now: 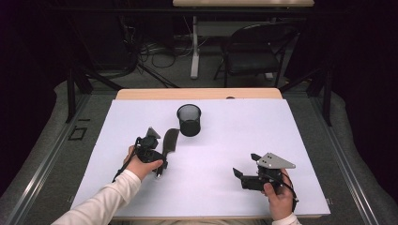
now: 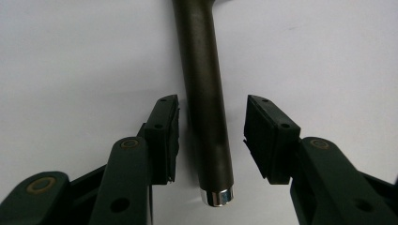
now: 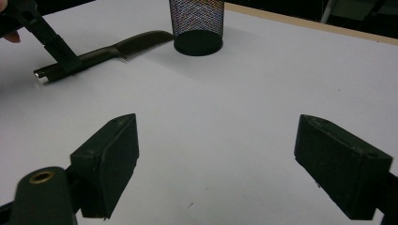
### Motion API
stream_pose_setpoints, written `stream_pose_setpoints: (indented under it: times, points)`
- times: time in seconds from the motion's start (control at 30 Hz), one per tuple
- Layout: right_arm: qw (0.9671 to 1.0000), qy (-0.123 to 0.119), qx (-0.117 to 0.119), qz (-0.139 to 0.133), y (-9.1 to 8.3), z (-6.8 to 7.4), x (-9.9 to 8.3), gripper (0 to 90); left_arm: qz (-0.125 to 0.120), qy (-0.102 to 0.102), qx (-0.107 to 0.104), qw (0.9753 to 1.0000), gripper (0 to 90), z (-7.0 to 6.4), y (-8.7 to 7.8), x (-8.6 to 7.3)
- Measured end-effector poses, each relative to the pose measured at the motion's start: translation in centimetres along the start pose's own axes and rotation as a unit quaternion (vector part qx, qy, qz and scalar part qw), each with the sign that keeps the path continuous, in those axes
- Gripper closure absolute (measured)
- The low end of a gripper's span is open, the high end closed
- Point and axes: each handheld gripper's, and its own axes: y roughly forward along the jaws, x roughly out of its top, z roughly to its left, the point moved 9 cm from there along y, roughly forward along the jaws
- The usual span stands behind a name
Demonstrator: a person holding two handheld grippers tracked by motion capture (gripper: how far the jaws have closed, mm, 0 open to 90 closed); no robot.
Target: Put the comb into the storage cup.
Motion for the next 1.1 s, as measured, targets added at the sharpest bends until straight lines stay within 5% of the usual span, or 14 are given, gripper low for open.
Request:
stream_pose_setpoints:
  times: [1.1]
  points:
    - [1.0, 0.0, 0.006, 0.001, 0.01, 0.02, -0.02, 14.1, 0.018, -0.011, 0.023, 0.9995, 64.9, -0.07, 0.58, 0.05]
